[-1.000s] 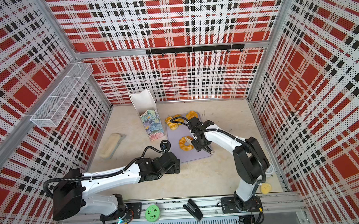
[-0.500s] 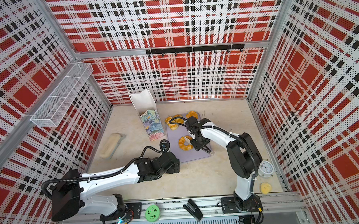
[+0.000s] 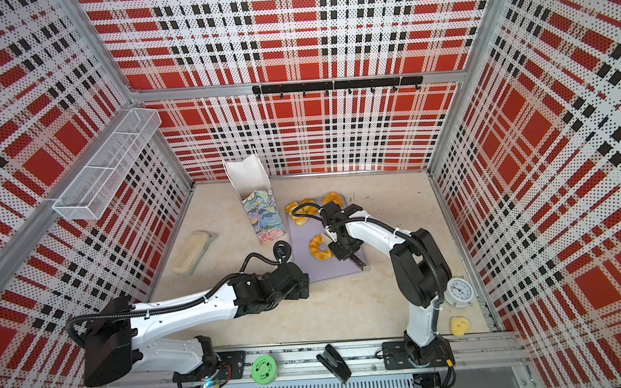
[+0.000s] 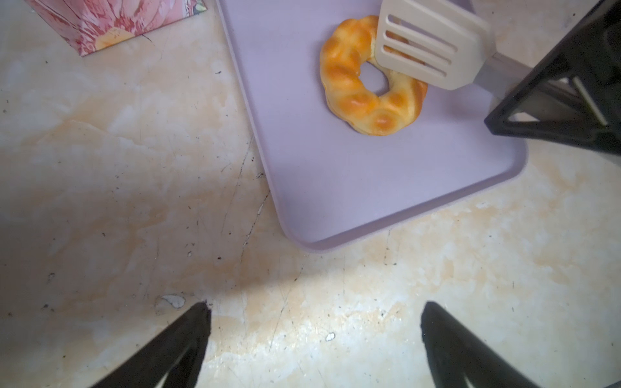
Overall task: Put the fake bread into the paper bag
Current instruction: 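Close the tongs on the ring bread and lift it off the tray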
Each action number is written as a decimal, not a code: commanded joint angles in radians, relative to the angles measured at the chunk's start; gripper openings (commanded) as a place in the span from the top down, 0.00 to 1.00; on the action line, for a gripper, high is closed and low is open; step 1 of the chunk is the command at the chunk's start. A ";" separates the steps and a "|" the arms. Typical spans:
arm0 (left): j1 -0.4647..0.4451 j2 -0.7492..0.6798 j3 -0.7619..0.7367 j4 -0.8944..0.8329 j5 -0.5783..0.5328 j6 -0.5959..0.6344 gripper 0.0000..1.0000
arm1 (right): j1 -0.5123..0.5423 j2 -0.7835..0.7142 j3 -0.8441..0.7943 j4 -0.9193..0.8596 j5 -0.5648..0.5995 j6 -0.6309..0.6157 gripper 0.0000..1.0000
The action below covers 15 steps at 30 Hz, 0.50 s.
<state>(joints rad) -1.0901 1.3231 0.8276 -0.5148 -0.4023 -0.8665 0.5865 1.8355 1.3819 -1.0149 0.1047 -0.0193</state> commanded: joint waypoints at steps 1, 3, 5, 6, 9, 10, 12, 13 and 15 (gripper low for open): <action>0.002 -0.043 0.018 -0.033 -0.048 -0.005 0.01 | -0.004 -0.006 0.032 -0.008 -0.010 -0.018 0.74; 0.004 -0.057 0.015 -0.040 -0.055 -0.004 0.01 | -0.004 -0.009 0.032 -0.008 -0.011 -0.016 0.74; 0.008 -0.073 0.012 -0.047 -0.061 -0.005 0.01 | -0.005 -0.016 0.032 -0.005 -0.011 -0.012 0.74; 0.007 -0.080 0.011 -0.048 -0.063 -0.005 0.01 | -0.004 -0.020 0.029 -0.001 -0.013 -0.010 0.74; 0.009 -0.099 0.011 -0.058 -0.075 -0.006 0.01 | -0.005 -0.039 0.026 0.009 -0.029 0.002 0.75; 0.009 -0.105 0.013 -0.062 -0.078 -0.006 0.00 | -0.005 -0.044 0.025 0.010 -0.033 0.006 0.75; 0.010 -0.117 0.014 -0.064 -0.082 -0.003 0.01 | -0.006 -0.060 0.023 0.015 -0.035 0.010 0.75; 0.012 -0.122 0.016 -0.064 -0.083 0.000 0.01 | -0.005 -0.065 0.022 0.016 -0.034 0.014 0.75; 0.013 -0.130 0.019 -0.064 -0.082 0.007 0.01 | -0.006 -0.079 0.019 0.016 -0.032 0.018 0.75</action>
<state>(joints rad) -1.0832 1.2182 0.8276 -0.5640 -0.4500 -0.8665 0.5865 1.8187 1.3819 -1.0142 0.0860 -0.0101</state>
